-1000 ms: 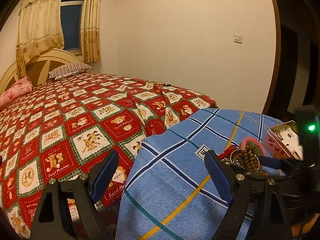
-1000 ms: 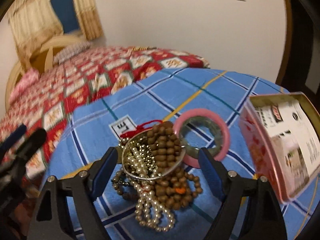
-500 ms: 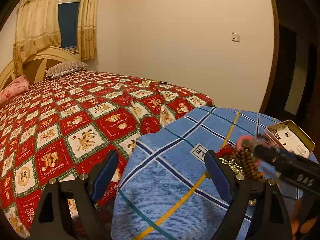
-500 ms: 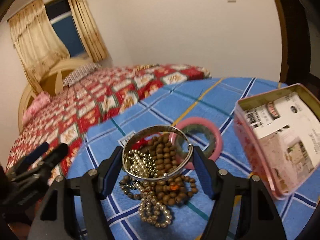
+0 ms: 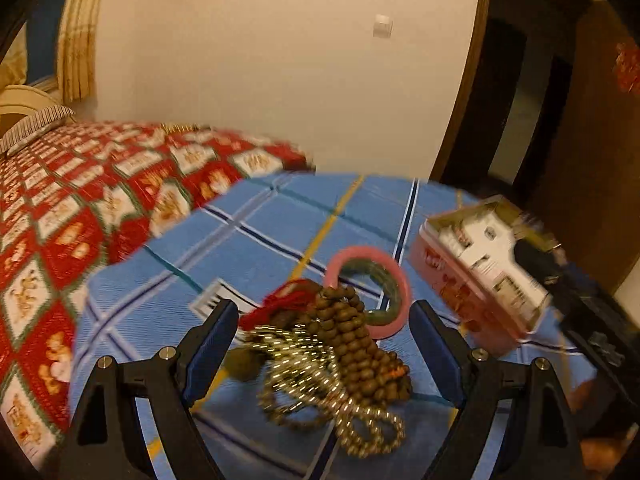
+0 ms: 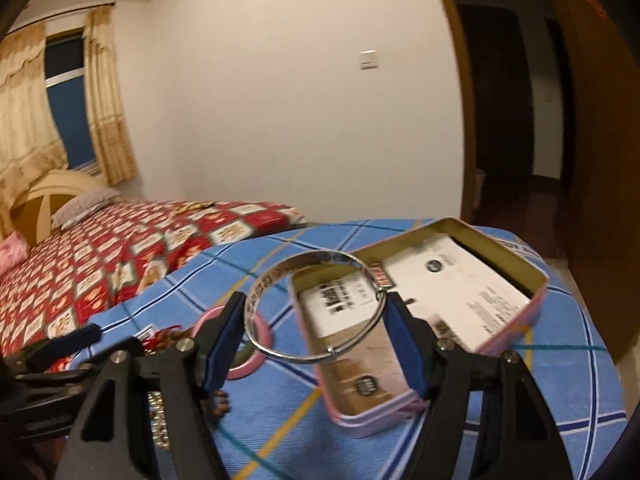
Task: Organize jewelry
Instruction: 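Grasp the brown wooden bead bracelet with the left tool while the right tool grasps the silver bangle, then lower the bead bracelet and silver bangle into the pink tin and release both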
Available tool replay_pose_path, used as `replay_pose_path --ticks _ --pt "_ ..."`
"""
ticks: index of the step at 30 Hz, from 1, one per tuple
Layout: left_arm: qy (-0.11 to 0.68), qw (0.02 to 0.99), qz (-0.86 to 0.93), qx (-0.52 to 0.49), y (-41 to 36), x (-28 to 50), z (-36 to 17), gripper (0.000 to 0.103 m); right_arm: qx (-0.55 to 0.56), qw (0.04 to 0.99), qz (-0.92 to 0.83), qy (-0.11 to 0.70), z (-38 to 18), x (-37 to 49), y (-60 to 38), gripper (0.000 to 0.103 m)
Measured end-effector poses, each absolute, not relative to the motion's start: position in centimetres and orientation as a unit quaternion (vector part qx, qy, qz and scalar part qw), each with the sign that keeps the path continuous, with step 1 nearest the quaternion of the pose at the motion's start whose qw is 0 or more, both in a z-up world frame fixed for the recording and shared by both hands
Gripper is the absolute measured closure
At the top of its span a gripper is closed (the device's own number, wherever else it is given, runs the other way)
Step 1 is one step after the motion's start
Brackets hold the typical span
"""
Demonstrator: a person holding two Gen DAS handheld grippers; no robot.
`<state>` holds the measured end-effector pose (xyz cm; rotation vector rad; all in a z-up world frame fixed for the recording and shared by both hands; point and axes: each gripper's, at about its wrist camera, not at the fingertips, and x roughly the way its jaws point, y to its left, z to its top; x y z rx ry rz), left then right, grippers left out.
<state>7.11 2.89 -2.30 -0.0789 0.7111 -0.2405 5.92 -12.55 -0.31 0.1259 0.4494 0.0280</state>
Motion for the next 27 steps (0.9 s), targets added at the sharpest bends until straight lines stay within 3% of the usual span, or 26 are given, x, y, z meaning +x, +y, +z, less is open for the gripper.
replay_pose_path --ticks 1,2,3,4,8,12,19,27 --pt "0.356 0.927 -0.115 -0.029 2.4 7.5 -2.7 0.018 0.062 0.973 0.009 0.223 -0.4 6.0 -12.7 0.031" --pt "0.364 0.925 -0.113 -0.015 1.8 7.8 -3.2 0.031 0.062 0.973 0.007 0.223 -0.5 6.2 -12.8 0.031" --pt "0.373 0.921 -0.113 -0.005 1.4 8.0 -3.6 0.053 0.064 0.972 0.007 0.224 -0.6 6.3 -12.9 0.031" --pt "0.388 0.914 -0.115 0.002 1.0 8.4 -4.2 0.062 0.066 0.972 0.008 0.225 -0.7 6.3 -12.9 0.031" --pt "0.381 0.916 -0.125 -0.02 1.7 8.1 -4.1 0.07 0.061 0.972 0.014 0.226 -0.9 6.3 -12.9 0.031" --pt "0.319 0.933 -0.151 -0.073 3.6 5.8 -2.3 0.076 0.068 0.972 0.02 0.222 -0.8 6.1 -13.4 0.031" --pt "0.212 0.949 -0.198 -0.124 5.7 2.7 2.3 0.076 0.092 0.975 0.006 0.201 0.1 5.7 -15.2 0.031" --pt "0.209 0.941 -0.249 -0.098 0.6 5.2 4.1 0.076 0.06 0.977 -0.078 0.188 0.4 6.8 -19.8 0.031"
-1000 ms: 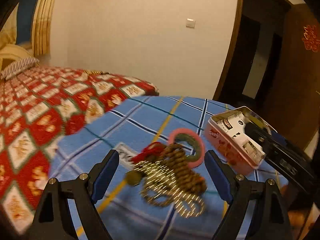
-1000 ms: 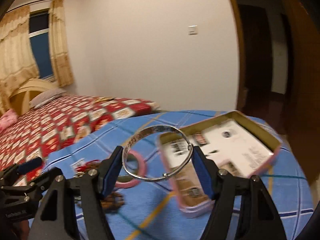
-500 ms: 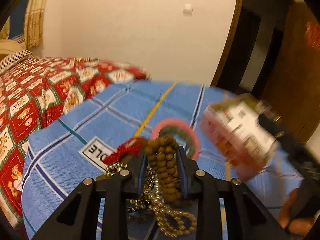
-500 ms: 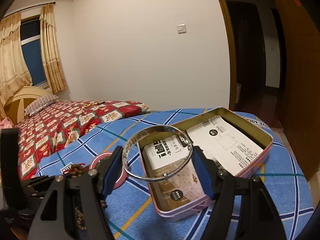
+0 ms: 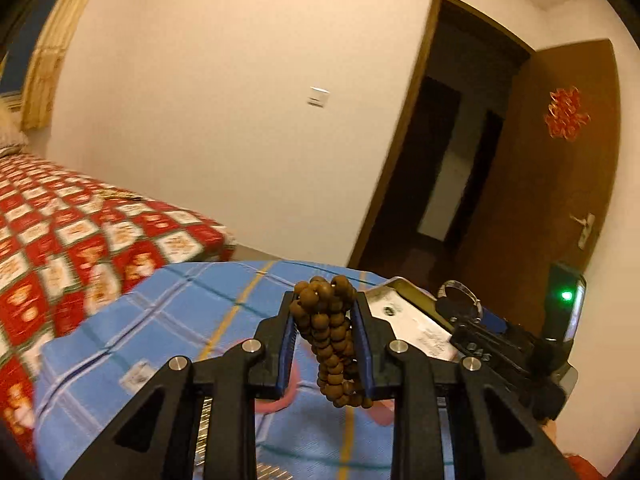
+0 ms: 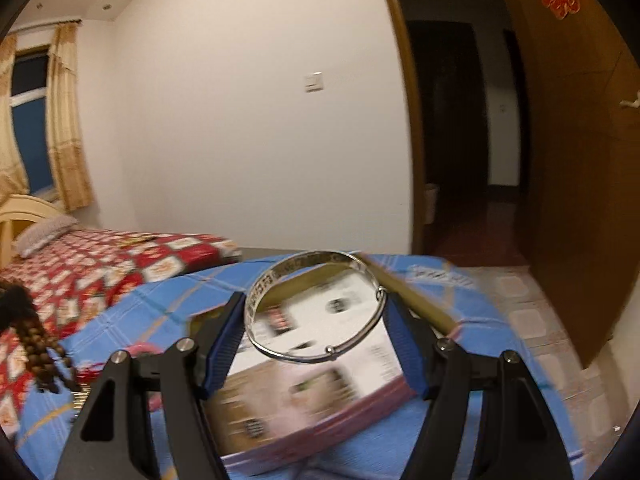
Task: Organize jewelry
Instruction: 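Lower the bead bracelet and silver bangle into the pink tin and release both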
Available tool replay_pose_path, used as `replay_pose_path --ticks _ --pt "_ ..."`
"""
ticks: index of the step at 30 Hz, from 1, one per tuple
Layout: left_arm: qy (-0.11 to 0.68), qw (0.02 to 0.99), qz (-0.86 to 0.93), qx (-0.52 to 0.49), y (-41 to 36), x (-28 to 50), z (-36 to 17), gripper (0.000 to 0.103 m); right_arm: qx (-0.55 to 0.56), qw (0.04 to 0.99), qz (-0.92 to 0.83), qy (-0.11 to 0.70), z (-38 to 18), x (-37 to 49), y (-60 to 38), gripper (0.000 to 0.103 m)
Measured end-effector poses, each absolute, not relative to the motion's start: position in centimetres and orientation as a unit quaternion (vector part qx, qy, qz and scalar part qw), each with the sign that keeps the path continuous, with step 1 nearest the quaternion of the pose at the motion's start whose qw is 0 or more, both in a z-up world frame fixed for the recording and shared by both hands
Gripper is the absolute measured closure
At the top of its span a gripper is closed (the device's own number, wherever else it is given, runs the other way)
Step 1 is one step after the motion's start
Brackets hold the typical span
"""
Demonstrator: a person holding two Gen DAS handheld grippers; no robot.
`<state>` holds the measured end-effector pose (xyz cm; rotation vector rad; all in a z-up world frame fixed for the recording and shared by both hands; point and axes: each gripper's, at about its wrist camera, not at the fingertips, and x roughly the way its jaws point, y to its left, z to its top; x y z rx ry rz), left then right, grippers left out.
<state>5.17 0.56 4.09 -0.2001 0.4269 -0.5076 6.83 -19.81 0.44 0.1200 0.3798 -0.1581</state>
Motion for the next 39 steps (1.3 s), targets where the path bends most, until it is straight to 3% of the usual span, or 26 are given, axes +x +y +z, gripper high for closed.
replay_pose_path --ticks 8,16,19,24,26,32,39 --pt "0.292 0.913 -0.282 -0.043 -9.2 10.6 1.3 0.076 0.049 0.964 -0.114 0.233 -1.1 8.6 -21.3 0.031" --pt "0.345 0.903 -0.252 -0.037 -10.8 13.5 -1.3 0.076 0.086 0.957 -0.113 0.254 -1.3 8.9 -22.9 0.031" --pt "0.352 0.904 -0.24 -0.039 -10.8 13.9 -1.4 0.065 0.101 0.955 -0.108 0.259 -1.5 9.3 -23.1 0.031" --pt "0.339 0.91 -0.231 -0.055 -9.5 13.5 -0.5 0.032 0.118 0.956 -0.101 0.25 -1.4 9.0 -23.5 0.029" --pt "0.317 0.919 -0.225 -0.068 -8.3 12.8 0.5 0.03 0.122 0.956 -0.096 0.248 -1.4 9.0 -23.5 0.024" --pt "0.268 0.953 -0.138 -0.02 -3.8 8.4 1.9 0.029 0.133 0.964 -0.14 0.182 0.1 6.9 -24.4 0.023" --pt "0.278 0.959 -0.062 -0.001 1.3 4.3 -0.8 0.029 0.12 0.963 -0.151 0.19 -0.1 6.8 -23.7 0.022"
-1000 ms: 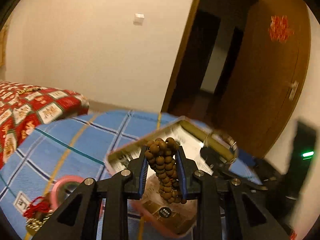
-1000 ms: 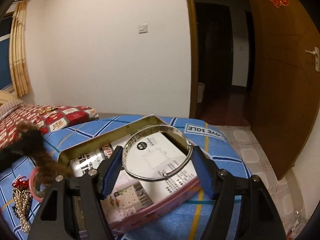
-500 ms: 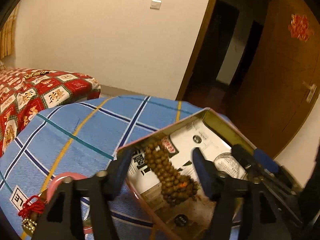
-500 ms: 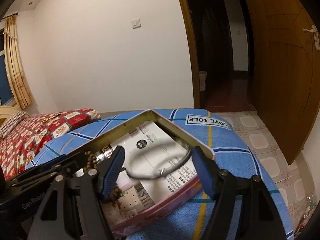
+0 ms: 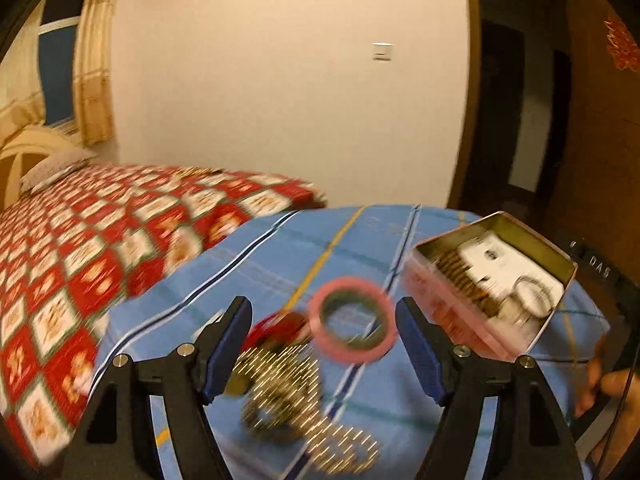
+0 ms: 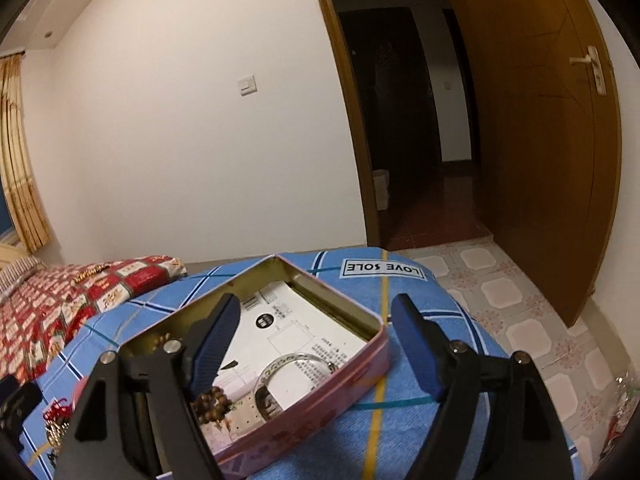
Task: Organize jewelry
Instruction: 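Lower the bead bracelet and silver bangle into the pink tin and release both, then grasp the pearl necklace from the pile with the right tool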
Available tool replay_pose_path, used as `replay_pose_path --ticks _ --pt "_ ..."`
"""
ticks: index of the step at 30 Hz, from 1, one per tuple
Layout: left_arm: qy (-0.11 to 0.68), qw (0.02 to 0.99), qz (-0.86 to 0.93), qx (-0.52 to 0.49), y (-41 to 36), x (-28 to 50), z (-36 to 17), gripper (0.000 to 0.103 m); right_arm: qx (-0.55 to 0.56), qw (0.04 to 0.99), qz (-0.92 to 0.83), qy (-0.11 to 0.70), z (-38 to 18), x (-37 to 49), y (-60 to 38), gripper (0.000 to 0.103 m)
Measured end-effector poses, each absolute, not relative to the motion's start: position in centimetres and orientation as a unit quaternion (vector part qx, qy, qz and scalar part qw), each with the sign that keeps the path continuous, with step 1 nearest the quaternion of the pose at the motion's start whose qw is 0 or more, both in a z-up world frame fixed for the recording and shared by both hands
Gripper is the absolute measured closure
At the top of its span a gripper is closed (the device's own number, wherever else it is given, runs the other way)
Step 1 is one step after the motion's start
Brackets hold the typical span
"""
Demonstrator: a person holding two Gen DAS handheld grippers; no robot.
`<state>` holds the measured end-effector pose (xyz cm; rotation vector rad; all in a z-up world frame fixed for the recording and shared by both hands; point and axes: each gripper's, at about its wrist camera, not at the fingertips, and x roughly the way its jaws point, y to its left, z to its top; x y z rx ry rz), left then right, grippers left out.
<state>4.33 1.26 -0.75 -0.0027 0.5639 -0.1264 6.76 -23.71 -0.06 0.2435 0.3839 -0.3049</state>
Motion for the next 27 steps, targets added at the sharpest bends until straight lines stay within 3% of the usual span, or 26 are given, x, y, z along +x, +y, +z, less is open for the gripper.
replay_pose_path --ticks 12,18,23,27 --pt "0.289 0.954 -0.053 -0.062 4.7 2.4 -1.4 0.029 0.058 0.97 -0.14 0.191 -0.1 4.9 -19.6 0.022" --pt "0.272 0.962 0.011 -0.03 7.9 1.8 -0.7 0.029 0.056 0.972 -0.119 0.193 -0.1 3.9 -18.3 0.022" --pt "0.285 0.956 0.052 -0.048 11.3 2.0 -1.1 0.029 0.078 0.972 -0.056 0.213 -0.2 3.6 -16.3 0.032" --pt "0.294 0.952 0.056 -0.063 12.3 2.1 -1.5 0.029 0.105 0.96 0.041 0.257 -0.9 3.9 -13.3 0.033"
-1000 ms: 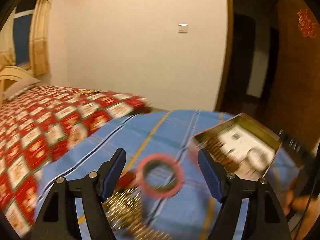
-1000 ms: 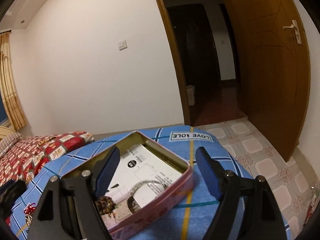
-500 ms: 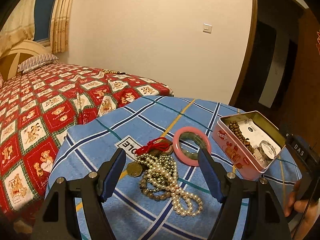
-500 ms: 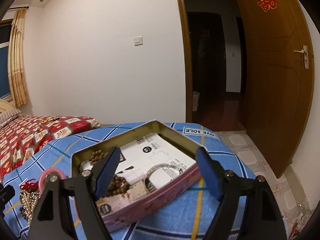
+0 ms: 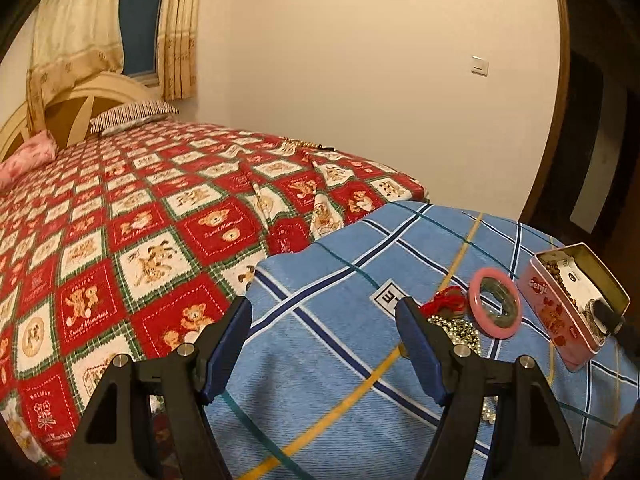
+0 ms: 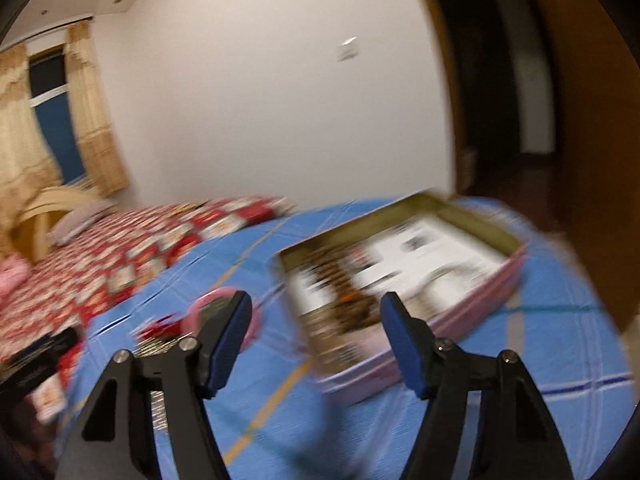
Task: Organize jewelry
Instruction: 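Grasp the pearl necklace from the pile with the right tool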
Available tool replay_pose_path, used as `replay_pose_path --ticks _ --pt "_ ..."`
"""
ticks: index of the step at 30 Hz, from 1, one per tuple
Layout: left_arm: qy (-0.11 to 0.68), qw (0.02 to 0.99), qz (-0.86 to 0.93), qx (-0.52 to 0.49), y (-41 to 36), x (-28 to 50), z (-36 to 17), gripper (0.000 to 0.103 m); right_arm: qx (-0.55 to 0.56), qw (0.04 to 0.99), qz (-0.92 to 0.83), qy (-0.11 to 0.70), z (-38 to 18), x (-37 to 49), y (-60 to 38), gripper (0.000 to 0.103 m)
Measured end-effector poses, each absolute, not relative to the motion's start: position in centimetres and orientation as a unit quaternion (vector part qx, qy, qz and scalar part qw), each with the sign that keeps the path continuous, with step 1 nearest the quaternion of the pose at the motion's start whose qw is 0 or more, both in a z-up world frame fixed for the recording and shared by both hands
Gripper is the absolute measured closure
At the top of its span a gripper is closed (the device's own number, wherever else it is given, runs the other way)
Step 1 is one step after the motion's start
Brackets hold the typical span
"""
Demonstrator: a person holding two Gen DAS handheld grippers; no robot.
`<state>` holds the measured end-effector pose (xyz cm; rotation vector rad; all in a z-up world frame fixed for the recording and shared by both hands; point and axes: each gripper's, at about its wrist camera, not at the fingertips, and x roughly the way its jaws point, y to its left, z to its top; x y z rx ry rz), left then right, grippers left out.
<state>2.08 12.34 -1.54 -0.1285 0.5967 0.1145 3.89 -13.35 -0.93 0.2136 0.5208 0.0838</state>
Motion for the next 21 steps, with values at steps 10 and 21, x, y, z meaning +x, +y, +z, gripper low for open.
replay_pose_path --ticks 10,21 --pt "0.303 0.948 0.052 -0.082 13.2 2.1 -1.8 0.029 0.027 0.902 0.204 0.378 -4.2 5.9 -4.3 0.06" --pt "0.304 0.948 0.053 -0.082 13.5 2.1 -1.8 0.029 0.02 0.875 0.239 0.419 -5.6 5.9 -3.5 0.086"
